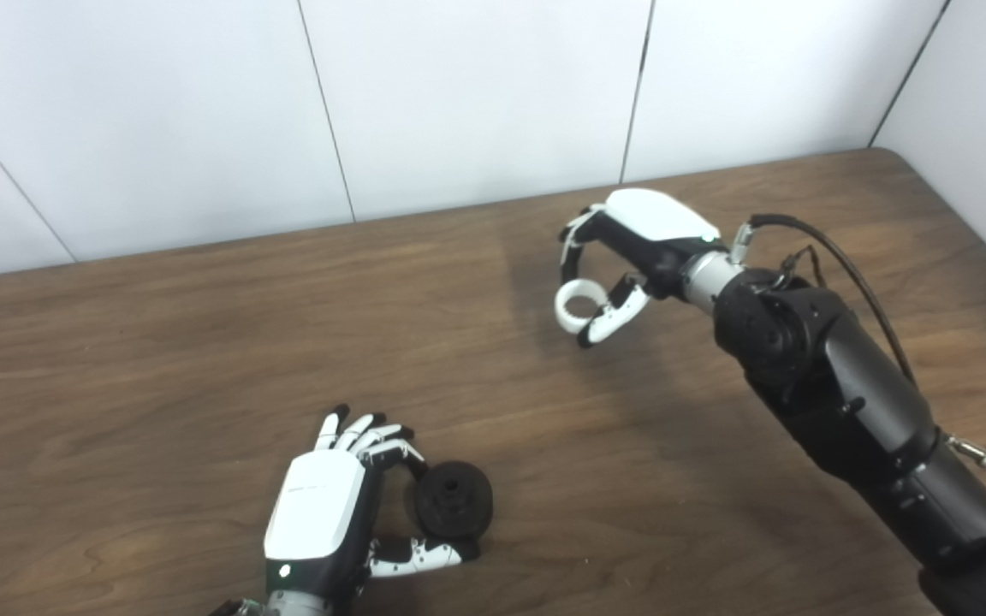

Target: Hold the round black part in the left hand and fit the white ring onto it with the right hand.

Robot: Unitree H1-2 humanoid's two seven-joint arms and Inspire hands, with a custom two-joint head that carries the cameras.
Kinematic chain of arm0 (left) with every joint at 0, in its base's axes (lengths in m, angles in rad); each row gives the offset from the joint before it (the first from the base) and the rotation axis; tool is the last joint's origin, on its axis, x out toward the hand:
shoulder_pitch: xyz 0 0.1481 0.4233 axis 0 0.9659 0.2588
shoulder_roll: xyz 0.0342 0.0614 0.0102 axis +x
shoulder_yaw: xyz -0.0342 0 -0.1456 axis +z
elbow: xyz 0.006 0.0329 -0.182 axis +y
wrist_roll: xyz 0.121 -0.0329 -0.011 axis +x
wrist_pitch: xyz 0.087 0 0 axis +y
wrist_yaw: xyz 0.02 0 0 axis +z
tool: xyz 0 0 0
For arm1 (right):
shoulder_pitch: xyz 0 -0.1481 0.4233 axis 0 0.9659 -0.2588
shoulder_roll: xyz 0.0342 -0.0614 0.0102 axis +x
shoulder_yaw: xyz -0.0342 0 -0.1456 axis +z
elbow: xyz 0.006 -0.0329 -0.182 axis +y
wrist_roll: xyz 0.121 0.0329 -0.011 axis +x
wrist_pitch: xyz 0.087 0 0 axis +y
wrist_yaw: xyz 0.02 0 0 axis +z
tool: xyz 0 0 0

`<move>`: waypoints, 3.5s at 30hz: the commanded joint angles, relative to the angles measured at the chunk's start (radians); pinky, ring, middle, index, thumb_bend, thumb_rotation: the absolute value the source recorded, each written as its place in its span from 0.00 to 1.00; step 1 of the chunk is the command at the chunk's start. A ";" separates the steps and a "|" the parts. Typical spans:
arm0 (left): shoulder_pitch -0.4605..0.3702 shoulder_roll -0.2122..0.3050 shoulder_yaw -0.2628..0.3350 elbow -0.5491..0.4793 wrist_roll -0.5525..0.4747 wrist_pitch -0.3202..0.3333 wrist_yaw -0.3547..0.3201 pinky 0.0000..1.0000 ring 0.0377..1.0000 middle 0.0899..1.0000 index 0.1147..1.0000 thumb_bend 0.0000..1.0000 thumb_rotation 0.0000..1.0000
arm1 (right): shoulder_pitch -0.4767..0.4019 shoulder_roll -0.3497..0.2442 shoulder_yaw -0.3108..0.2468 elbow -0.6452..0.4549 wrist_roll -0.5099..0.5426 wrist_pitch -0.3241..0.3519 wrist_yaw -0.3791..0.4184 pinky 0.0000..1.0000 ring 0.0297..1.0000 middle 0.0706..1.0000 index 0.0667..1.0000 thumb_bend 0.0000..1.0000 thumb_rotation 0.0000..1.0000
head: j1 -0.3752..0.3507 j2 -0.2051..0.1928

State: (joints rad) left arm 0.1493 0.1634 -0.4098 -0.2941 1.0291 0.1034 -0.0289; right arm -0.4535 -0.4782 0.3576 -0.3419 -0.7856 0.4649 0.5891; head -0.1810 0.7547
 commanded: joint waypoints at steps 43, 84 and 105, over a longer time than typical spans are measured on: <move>0.015 -0.033 -0.034 0.012 0.064 0.072 -0.080 1.00 0.88 0.76 0.42 0.52 0.05 | 0.120 0.204 0.100 -0.309 -0.082 -0.103 0.203 1.00 0.95 0.83 0.45 0.52 0.14 | 0.073 0.043; 0.010 -0.037 -0.047 -0.005 0.080 0.090 -0.085 1.00 0.88 0.76 0.42 0.52 0.05 | 0.174 0.266 0.103 -0.193 -0.106 -0.154 0.158 1.00 0.97 0.83 0.45 0.52 0.13 | 0.080 0.058; 0.011 -0.035 -0.050 -0.011 0.086 0.092 -0.089 1.00 0.88 0.76 0.42 0.52 0.05 | 0.171 0.254 0.084 -0.179 -0.110 -0.155 0.157 1.00 0.97 0.83 0.45 0.52 0.13 | 0.078 0.059</move>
State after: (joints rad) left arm 0.1464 0.1225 -0.4443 -0.3184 1.0972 0.1856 -0.0607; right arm -0.2597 -0.2219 0.4544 -0.5083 -0.8997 0.3360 0.7695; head -0.1012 0.8130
